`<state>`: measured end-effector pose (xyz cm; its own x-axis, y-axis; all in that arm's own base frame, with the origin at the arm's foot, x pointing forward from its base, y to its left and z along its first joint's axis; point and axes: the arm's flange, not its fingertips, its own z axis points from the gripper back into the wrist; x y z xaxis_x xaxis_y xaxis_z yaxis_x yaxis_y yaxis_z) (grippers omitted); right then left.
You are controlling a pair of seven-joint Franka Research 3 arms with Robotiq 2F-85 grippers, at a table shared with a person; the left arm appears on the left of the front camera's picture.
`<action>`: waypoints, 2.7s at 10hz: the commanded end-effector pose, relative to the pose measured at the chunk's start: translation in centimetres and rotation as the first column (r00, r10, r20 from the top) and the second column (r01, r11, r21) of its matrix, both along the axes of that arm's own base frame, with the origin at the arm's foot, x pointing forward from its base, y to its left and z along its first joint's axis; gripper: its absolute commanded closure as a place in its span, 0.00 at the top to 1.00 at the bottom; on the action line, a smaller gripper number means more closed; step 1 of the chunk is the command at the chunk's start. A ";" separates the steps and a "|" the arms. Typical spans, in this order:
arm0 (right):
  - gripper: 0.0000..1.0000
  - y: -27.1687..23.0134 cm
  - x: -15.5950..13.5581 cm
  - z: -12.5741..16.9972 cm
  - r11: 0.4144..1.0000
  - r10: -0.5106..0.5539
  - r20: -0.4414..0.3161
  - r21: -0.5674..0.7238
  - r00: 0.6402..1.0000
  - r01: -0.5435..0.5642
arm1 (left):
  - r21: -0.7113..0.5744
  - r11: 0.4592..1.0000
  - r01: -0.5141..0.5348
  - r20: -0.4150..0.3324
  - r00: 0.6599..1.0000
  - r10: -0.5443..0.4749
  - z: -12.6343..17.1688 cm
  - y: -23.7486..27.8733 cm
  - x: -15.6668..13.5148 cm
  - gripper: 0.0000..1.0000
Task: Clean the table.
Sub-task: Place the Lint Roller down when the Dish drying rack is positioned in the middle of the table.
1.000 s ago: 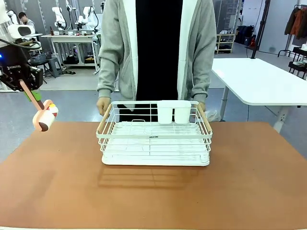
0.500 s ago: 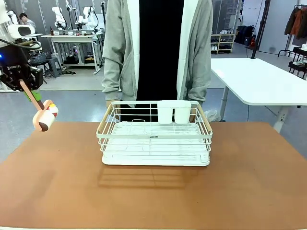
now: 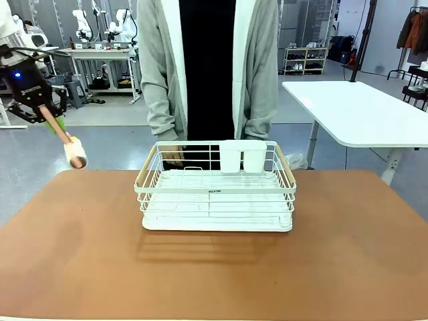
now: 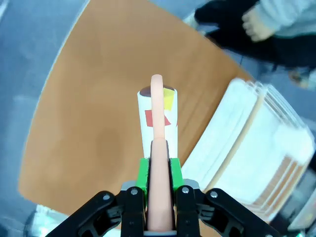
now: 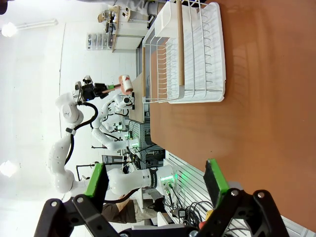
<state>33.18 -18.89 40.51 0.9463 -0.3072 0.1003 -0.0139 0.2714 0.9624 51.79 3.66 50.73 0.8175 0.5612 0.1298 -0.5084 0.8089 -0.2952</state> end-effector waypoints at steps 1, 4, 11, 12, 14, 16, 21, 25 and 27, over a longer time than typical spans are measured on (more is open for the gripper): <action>1.00 0.1 -0.1 0.2 1.000 0.001 0.026 0.008 1.000 -0.002 | -0.090 0.856 -0.509 0.102 0.850 0.516 -0.7 0.2 2.2 0.21; 1.00 0.1 -0.1 0.2 1.000 0.001 0.026 0.008 1.000 -0.002 | -0.264 0.644 -0.718 0.009 0.666 0.746 -4.7 -0.3 2.2 0.21; 1.00 0.1 -0.1 0.2 1.000 0.001 0.026 0.008 1.000 -0.002 | -0.353 0.626 -0.696 0.030 0.660 0.751 -15.9 0.0 -1.2 0.21; 1.00 0.1 -0.1 0.2 1.000 0.001 0.026 0.008 1.000 -0.002 | -0.363 0.629 -0.687 0.015 0.671 0.742 -16.9 0.2 -1.5 0.21; 1.00 0.1 -0.1 0.2 1.000 0.001 0.026 0.008 1.000 -0.002 | -0.340 0.666 -0.664 0.005 0.707 0.707 -18.1 0.4 -2.2 0.21; 1.00 0.1 -0.1 0.2 1.000 0.001 0.026 0.008 1.000 -0.002 | -0.315 0.655 -0.686 -0.018 0.695 0.719 -18.4 0.8 -2.3 0.21; 1.00 0.1 -0.1 0.2 1.000 0.001 0.026 0.008 1.000 -0.002 | -0.258 0.677 -0.690 -0.052 0.709 0.703 -18.6 0.7 -2.3 1.00; 1.00 0.1 -0.1 0.2 1.000 0.001 0.026 0.008 1.000 -0.002 | -0.129 0.683 -0.719 -0.170 0.695 0.699 -15.6 0.3 -3.7 1.00; 1.00 0.1 -0.1 0.2 1.000 0.001 0.026 0.008 1.000 -0.002 | -0.101 0.677 -0.729 -0.181 0.683 0.708 -13.5 0.1 -4.3 1.00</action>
